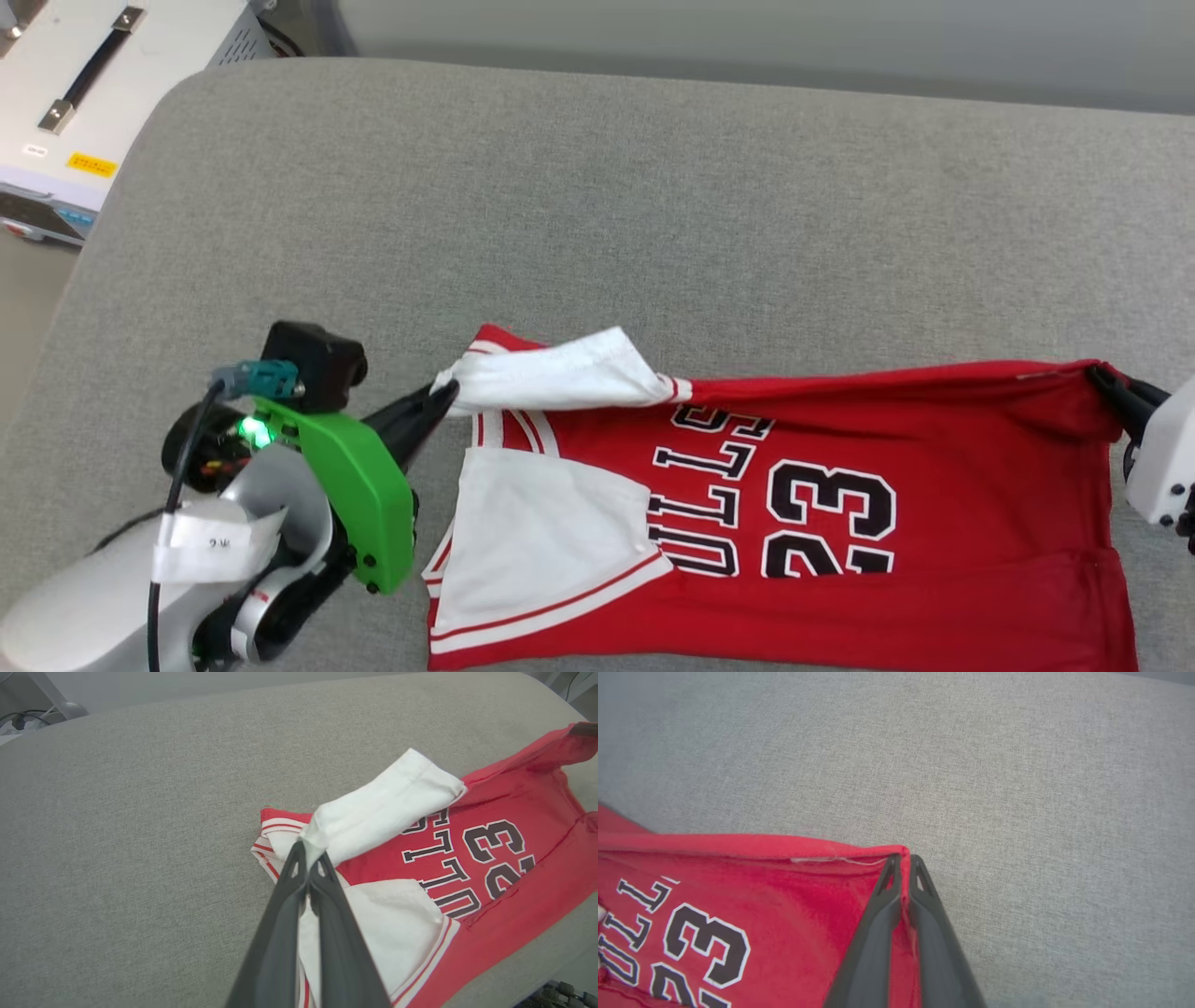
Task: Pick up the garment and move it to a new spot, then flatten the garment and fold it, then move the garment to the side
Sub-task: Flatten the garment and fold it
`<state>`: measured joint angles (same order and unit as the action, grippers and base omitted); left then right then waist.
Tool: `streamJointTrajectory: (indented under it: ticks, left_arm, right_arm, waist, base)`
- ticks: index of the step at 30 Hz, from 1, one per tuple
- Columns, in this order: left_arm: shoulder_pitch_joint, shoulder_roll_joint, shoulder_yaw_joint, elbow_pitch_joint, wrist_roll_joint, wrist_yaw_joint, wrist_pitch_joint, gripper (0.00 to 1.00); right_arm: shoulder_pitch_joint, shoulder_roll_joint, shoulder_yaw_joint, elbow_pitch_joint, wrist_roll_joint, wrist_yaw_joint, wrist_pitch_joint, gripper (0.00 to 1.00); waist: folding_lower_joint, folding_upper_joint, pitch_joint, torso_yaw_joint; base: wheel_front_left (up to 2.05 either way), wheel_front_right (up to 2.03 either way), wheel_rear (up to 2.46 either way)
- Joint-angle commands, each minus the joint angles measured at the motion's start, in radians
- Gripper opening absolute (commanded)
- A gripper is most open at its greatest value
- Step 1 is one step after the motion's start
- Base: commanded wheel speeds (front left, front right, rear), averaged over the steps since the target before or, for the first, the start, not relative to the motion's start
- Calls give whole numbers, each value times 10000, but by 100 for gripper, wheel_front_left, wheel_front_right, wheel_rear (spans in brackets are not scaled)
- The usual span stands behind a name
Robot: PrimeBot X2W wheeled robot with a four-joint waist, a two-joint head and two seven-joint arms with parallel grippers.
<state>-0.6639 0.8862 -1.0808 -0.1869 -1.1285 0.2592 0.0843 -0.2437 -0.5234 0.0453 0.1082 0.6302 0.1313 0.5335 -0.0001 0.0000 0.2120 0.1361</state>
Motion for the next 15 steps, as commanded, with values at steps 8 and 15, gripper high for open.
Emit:
streamJointTrajectory:
  ticks: [8, 15]
  left_arm:
    - [1496, -19, -304, -204, -796, 177, -485, 0]
    - [2070, -157, -626, 356, -932, 115, -567, 0]
  right_arm:
    - [1520, -81, -2, -587, 620, -6, -425, 0]
    - [2366, -375, 457, -896, 1014, -6, -316, 0]
  waist:
    - [1, 0, -384, -7]
    - [1, 0, -449, -69]
  base:
    - [0, 0, 0]
    - [0, 0, 0]
